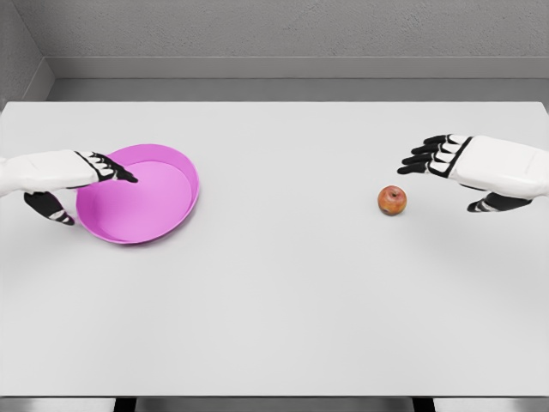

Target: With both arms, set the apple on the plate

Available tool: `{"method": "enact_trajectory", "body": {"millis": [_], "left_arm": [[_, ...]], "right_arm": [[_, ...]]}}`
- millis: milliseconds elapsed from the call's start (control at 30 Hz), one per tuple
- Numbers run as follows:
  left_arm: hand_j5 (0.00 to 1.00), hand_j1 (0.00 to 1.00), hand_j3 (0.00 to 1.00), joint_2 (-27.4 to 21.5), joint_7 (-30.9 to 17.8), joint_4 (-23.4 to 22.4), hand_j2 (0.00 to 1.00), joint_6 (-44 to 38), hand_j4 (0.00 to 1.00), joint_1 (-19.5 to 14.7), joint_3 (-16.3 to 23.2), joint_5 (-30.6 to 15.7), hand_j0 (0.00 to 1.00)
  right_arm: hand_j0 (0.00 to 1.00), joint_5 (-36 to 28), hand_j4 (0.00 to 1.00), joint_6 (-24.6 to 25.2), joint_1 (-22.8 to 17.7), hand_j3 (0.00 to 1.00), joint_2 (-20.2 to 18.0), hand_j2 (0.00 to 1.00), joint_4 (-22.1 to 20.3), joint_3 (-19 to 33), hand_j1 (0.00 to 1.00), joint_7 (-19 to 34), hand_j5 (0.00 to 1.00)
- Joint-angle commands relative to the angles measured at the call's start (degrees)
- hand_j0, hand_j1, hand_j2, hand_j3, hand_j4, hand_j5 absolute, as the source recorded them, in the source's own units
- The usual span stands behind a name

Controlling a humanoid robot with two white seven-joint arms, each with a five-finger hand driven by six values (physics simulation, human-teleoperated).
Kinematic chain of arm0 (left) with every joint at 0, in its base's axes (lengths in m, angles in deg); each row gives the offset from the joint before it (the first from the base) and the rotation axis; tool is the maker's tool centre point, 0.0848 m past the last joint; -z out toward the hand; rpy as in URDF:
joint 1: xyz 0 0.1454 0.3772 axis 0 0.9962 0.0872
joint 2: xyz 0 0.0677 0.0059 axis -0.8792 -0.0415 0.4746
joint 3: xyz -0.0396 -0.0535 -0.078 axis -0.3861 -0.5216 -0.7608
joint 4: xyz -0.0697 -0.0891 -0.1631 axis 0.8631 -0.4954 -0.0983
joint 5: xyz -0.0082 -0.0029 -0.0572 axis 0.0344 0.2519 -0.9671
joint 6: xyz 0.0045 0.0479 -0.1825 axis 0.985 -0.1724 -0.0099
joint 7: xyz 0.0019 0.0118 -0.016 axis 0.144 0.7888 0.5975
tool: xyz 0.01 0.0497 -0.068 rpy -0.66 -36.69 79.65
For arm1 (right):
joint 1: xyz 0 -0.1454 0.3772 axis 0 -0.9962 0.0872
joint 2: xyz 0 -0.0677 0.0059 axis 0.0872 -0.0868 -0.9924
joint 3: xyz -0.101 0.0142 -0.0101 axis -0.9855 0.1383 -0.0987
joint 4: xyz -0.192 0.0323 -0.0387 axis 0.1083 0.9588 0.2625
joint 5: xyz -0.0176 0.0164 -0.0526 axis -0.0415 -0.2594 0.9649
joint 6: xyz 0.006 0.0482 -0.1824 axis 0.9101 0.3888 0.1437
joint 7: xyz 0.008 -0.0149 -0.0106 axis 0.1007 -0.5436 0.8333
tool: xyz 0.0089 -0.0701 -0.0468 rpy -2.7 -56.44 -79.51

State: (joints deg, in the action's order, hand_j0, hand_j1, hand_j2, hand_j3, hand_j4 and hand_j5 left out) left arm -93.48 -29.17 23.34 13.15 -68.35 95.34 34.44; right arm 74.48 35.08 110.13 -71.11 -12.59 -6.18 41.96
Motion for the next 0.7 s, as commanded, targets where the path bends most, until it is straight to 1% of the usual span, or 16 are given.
{"method": "enact_trajectory", "body": {"millis": [0, 67, 167, 200, 233, 267, 300, 333, 367, 400, 467, 533, 567, 600, 633, 667], "left_arm": [[1.00, 1.00, 1.00, -1.0, 0.1, 0.8, 1.00, -0.1, 1.00, 0.0, 0.1, -0.5, 1.00], [1.00, 1.00, 1.00, -1.4, 0.0, 2.4, 1.00, -0.1, 1.00, -0.1, 0.2, -0.5, 1.00], [1.00, 1.00, 1.00, -1.4, 0.0, 2.7, 1.00, -0.1, 1.00, 0.0, 0.4, -0.4, 1.00], [1.00, 1.00, 1.00, -1.5, 0.0, 2.8, 1.00, -0.1, 1.00, -0.8, -0.2, -0.4, 1.00], [1.00, 1.00, 1.00, -1.1, 0.0, 4.6, 1.00, -0.1, 1.00, -2.8, -1.0, -0.5, 1.00], [1.00, 1.00, 1.00, -1.3, 0.1, 8.1, 1.00, -0.1, 1.00, -3.6, -2.4, -0.5, 1.00], [1.00, 1.00, 1.00, -0.7, 0.1, 8.5, 1.00, -0.1, 1.00, -3.2, -2.3, -1.0, 1.00], [1.00, 1.00, 1.00, 0.7, -0.2, 9.0, 1.00, -0.1, 1.00, -1.6, -2.7, -0.9, 1.00], [1.00, 1.00, 1.00, 1.2, -0.4, 9.9, 1.00, -0.1, 1.00, -0.9, -3.4, -0.9, 1.00], [1.00, 1.00, 1.00, 0.8, -0.4, 11.9, 1.00, -0.1, 1.00, -0.9, -3.3, -0.9, 1.00], [1.00, 1.00, 1.00, 0.9, -0.5, 15.1, 1.00, -0.1, 1.00, -0.4, -2.4, -0.6, 1.00], [1.00, 1.00, 1.00, 0.9, -2.3, 15.7, 1.00, -0.1, 1.00, -1.7, -0.5, -0.4, 1.00], [1.00, 1.00, 1.00, 0.9, -2.3, 16.2, 1.00, -0.1, 1.00, -3.4, 0.9, -0.5, 1.00], [1.00, 1.00, 1.00, 1.0, -2.3, 17.4, 1.00, -0.1, 1.00, -3.9, 1.7, -0.5, 1.00], [1.00, 1.00, 1.00, 1.1, -2.3, 18.3, 1.00, -0.1, 1.00, -3.9, 1.7, -0.4, 1.00], [1.00, 1.00, 1.00, 1.1, -2.3, 18.3, 1.00, -0.1, 1.00, -3.7, 1.6, -0.4, 1.00]], "right_arm": [[1.00, -0.3, 1.00, 0.1, 0.1, 1.00, 0.2, 1.00, -0.1, 0.0, 1.00, 0.0, 1.00], [1.00, -0.3, 1.00, 0.1, 0.7, 1.00, 0.2, 1.00, -0.1, 0.0, 1.00, 0.0, 1.00], [1.00, -0.4, 1.00, 0.1, 1.0, 1.00, 0.1, 1.00, 0.0, 0.0, 1.00, 0.0, 1.00], [1.00, -0.4, 1.00, 0.1, 1.0, 1.00, 0.0, 1.00, 0.1, 0.0, 1.00, -0.3, 1.00], [1.00, -0.7, 1.00, 0.1, 1.0, 1.00, 0.1, 1.00, 0.8, 0.1, 1.00, -0.9, 1.00], [1.00, -1.0, 1.00, 0.1, 0.4, 1.00, 0.2, 1.00, 1.2, 0.1, 1.00, -0.9, 1.00], [1.00, -1.3, 1.00, 0.1, 0.4, 1.00, 0.2, 1.00, 1.3, 0.0, 1.00, -0.2, 1.00], [1.00, -1.6, 1.00, 0.1, 0.3, 1.00, 0.1, 1.00, 1.3, 0.0, 1.00, 0.5, 1.00], [1.00, -6.6, 1.00, 0.1, -0.3, 1.00, 0.2, 1.00, 1.9, -0.2, 1.00, 6.0, 1.00], [1.00, -9.5, 1.00, 0.1, -0.3, 1.00, 1.3, 1.00, 2.6, -0.7, 1.00, 10.8, 1.00], [0.98, -10.9, 0.98, 0.1, 0.4, 0.98, 5.1, 0.98, 4.5, -0.7, 0.98, 10.8, 0.98], [1.00, -10.9, 1.00, 1.0, 1.6, 1.00, 7.5, 1.00, 4.6, -1.2, 1.00, 10.8, 1.00], [1.00, -10.9, 1.00, 2.1, 1.9, 1.00, 8.5, 1.00, 4.6, -1.2, 1.00, 10.8, 1.00], [1.00, -10.9, 1.00, 4.7, 3.4, 1.00, 9.6, 1.00, 4.7, -2.9, 1.00, 10.8, 1.00], [1.00, -10.8, 1.00, 6.2, 4.8, 1.00, 10.2, 1.00, 4.9, -4.3, 1.00, 10.8, 1.00], [1.00, -10.8, 1.00, 6.9, 5.1, 1.00, 10.7, 1.00, 4.9, -4.8, 1.00, 10.8, 1.00]]}}
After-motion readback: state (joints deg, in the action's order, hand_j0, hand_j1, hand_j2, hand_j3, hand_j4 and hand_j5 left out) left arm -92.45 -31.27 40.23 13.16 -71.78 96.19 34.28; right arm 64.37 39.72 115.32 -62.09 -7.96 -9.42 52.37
